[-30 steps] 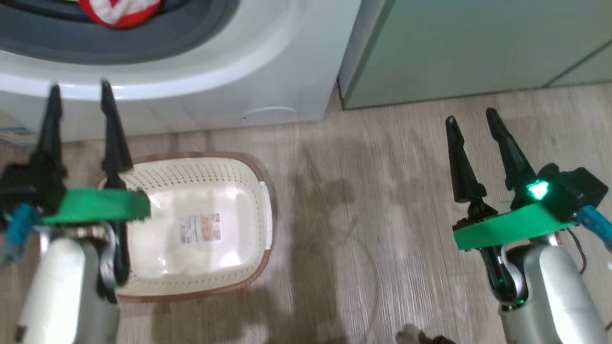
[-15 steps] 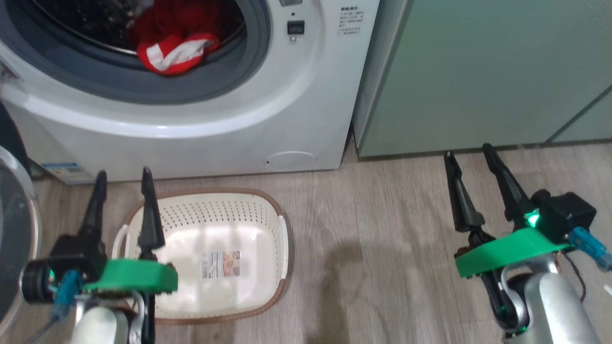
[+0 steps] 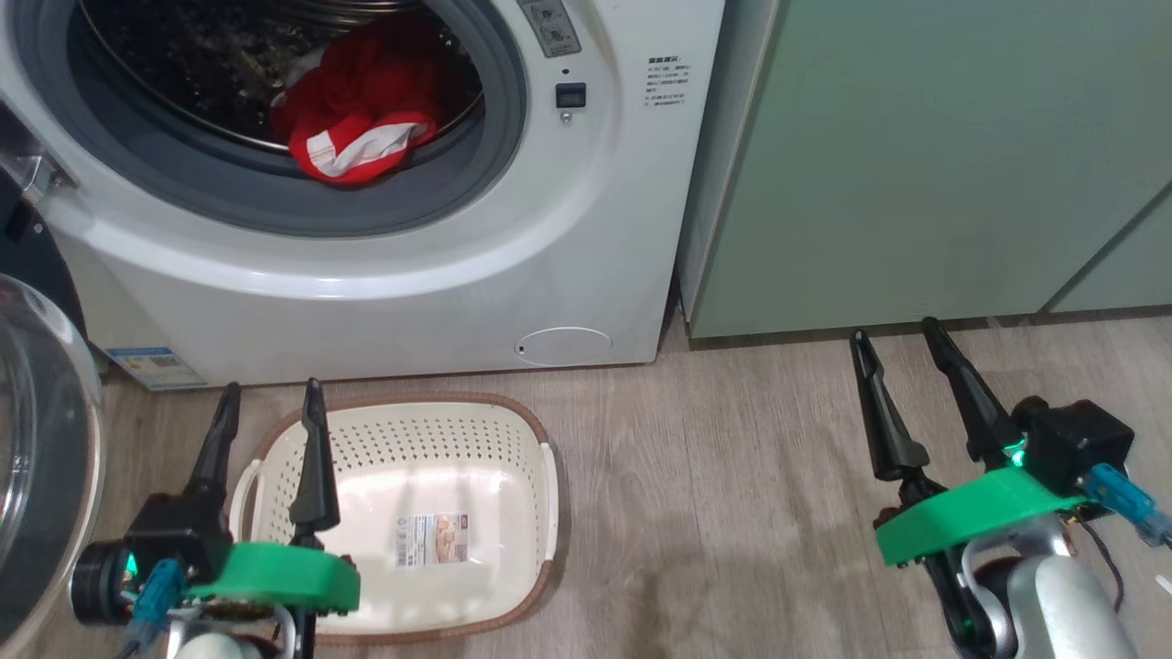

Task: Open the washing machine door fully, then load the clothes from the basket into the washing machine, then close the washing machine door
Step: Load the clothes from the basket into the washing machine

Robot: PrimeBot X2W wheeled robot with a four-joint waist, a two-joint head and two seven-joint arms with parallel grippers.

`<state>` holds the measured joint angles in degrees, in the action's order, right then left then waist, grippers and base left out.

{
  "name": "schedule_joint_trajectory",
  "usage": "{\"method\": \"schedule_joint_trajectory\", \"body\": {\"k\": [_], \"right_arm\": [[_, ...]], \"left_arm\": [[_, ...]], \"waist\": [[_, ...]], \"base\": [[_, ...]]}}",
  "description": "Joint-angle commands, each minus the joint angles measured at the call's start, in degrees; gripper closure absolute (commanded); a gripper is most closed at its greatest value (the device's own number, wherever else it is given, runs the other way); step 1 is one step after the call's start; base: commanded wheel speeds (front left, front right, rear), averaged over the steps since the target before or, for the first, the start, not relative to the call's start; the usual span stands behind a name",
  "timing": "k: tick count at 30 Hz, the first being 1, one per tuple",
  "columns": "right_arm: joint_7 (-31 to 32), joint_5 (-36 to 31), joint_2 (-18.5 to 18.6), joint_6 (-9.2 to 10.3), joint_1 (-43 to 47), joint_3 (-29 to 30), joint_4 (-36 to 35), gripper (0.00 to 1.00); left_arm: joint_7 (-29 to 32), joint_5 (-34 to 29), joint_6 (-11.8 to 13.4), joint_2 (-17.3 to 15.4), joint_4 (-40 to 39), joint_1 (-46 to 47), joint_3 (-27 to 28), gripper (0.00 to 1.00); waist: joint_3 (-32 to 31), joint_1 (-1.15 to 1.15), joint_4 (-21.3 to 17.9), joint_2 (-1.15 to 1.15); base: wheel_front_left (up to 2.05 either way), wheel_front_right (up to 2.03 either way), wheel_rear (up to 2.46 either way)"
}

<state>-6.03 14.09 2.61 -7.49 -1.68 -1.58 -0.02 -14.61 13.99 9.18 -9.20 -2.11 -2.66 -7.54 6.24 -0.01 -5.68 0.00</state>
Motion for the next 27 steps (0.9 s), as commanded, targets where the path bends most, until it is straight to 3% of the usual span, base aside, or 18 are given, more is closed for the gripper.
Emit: {"method": "schedule_joint_trajectory", "body": {"k": [1,21,27], "right_arm": [[0.2,-0.5,0.3,0.00,-0.6,-1.2,-2.3,0.00],[0.0,-0.2,0.3,0.00,-1.9,-1.6,-4.2,0.00],[-0.7,0.5,0.3,0.00,-3.3,-2.0,-5.8,0.00]], "left_arm": [[0.1,0.0,-0.3,-0.5,-1.7,1.0,1.7,0.00],[1.7,1.0,-1.0,-1.2,-0.8,6.6,0.7,0.00],[4.6,2.2,-2.7,-2.5,2.1,15.2,0.9,0.00]], "waist": [[0.0,0.01,0.0,0.00],[4.8,0.01,0.2,0.00],[10.3,0.01,-0.3,0.00]], "base": [[0.00,0.00,0.00],[0.00,0.00,0.00],[0.00,0.00,0.00]]}}
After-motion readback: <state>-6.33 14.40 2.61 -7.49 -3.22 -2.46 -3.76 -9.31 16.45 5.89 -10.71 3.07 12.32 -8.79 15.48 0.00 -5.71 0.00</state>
